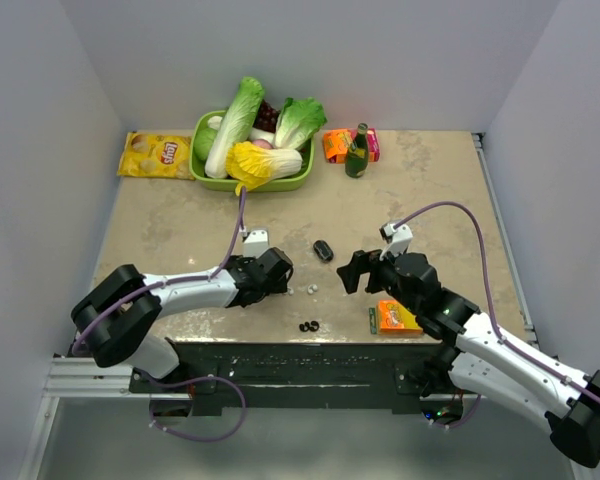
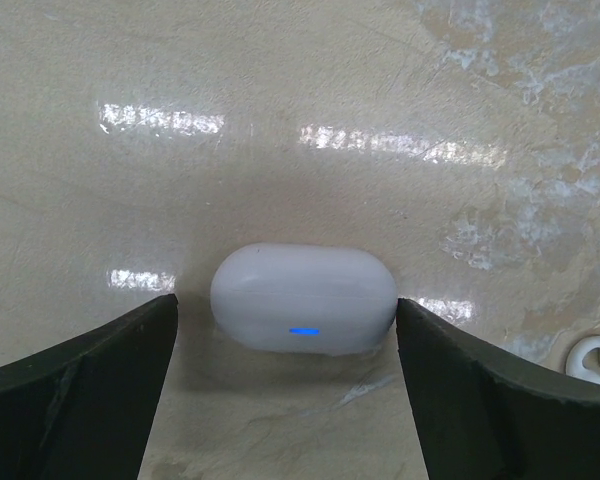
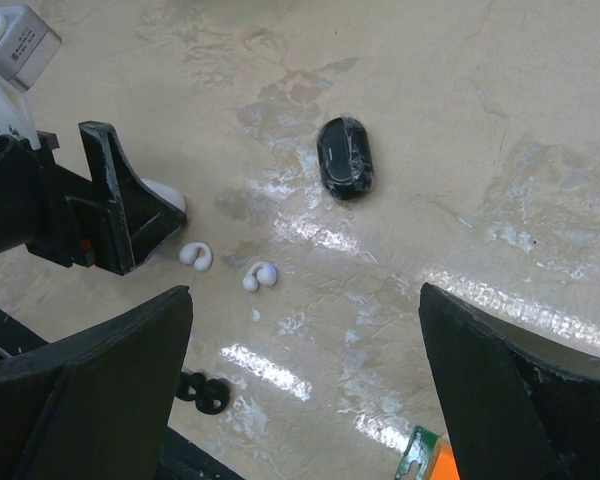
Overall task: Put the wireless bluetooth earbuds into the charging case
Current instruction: Pick up the charging case at the center of the board.
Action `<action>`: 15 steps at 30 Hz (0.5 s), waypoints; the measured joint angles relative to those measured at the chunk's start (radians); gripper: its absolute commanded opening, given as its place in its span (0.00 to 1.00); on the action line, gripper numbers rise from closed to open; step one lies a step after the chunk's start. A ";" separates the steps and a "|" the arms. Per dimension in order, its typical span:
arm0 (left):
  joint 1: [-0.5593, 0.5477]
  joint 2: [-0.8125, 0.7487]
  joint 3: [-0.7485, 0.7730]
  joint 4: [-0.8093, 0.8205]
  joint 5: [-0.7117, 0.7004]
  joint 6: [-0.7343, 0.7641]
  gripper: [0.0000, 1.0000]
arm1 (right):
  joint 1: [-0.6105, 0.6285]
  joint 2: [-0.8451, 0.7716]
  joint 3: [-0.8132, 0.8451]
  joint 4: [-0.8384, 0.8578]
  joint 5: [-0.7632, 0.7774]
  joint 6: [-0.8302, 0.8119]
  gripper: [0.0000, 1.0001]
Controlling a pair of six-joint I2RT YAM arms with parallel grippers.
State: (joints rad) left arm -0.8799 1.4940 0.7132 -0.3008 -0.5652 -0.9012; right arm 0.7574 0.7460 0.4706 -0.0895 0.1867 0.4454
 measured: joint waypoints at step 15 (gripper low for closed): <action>-0.005 0.028 -0.009 0.019 -0.026 -0.005 0.92 | 0.000 0.000 -0.002 0.000 0.000 0.000 0.98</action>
State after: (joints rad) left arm -0.8845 1.5223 0.7044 -0.2817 -0.5911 -0.9066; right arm 0.7574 0.7456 0.4690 -0.0898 0.1867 0.4458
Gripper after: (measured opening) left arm 0.915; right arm 0.982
